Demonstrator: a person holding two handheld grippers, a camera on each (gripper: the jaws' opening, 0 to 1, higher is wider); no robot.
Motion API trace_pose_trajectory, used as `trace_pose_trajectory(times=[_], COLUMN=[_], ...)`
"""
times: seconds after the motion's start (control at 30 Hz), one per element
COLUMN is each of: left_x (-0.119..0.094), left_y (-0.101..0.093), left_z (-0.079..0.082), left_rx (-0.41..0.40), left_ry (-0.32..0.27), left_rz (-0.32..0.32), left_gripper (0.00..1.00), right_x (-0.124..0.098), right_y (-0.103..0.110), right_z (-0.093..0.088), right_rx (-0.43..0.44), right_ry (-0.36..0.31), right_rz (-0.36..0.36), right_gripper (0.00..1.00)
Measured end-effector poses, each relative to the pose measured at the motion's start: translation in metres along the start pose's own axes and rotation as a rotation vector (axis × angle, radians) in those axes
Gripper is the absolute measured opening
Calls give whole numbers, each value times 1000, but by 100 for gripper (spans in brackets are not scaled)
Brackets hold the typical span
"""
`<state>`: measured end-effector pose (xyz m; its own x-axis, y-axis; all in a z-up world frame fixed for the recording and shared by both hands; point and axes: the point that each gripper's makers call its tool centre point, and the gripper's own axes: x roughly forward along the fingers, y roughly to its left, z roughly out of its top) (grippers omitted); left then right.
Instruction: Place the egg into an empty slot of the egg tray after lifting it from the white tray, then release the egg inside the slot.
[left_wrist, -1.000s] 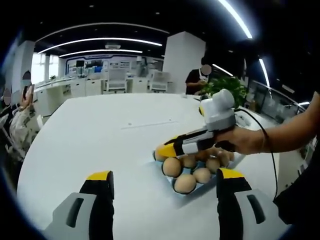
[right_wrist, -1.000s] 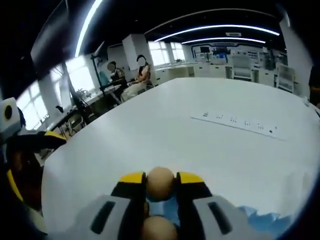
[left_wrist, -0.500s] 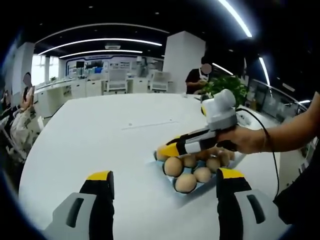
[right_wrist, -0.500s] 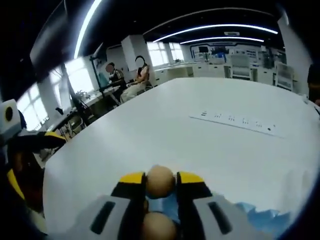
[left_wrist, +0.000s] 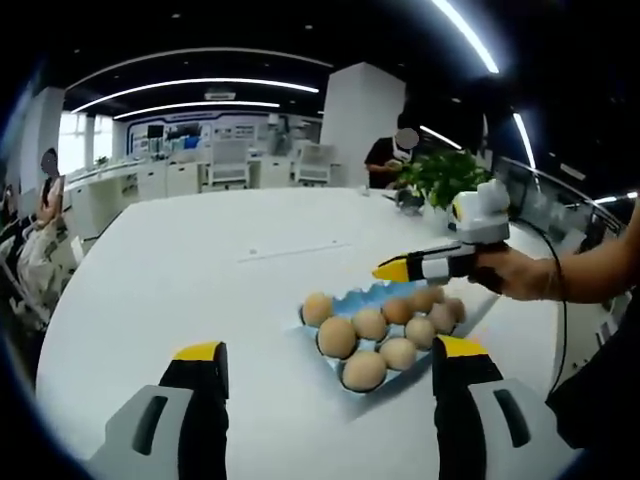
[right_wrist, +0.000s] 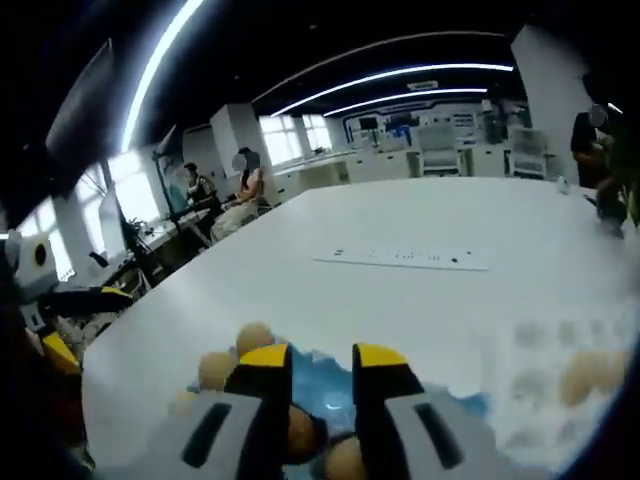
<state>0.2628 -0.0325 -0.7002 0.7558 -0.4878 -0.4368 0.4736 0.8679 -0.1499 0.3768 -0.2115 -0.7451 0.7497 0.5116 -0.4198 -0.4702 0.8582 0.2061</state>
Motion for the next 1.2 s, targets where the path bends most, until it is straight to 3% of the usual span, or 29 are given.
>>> trace_pose_trajectory(times=[0.1, 0.2, 0.37, 0.57, 0.87, 0.97, 1.0, 1.2], left_x=[2, 2, 2, 1, 0, 0, 0, 1], left_y=[-3, -4, -3, -3, -3, -2, -2, -4], left_z=[1, 1, 2, 1, 2, 2, 3, 4], left_rx=[1, -2, 3, 10, 13, 14, 9, 15], left_ry=[0, -1, 0, 8, 11, 12, 11, 8], left_rz=[-5, -9, -7, -5, -2, 2, 4, 0], left_gripper=[84, 83, 84, 83, 83, 84, 84, 84], right_x=[-16, -43, -64, -75, -63, -59, -60, -63], right_y=[-34, -89, -136, -160, -172, -173, -173, -173], right_z=[-4, -1, -3, -2, -23, -33, -29, -27], right_rx=[8, 15, 24, 18, -2, -54, -35, -14], right_ry=[3, -45, -47, -61, 23, 80, 46, 42], right_rz=[-100, -271, -391, -466, -466, -460, -462, -443], right_gripper=[23, 23, 23, 23, 26, 27, 27, 26])
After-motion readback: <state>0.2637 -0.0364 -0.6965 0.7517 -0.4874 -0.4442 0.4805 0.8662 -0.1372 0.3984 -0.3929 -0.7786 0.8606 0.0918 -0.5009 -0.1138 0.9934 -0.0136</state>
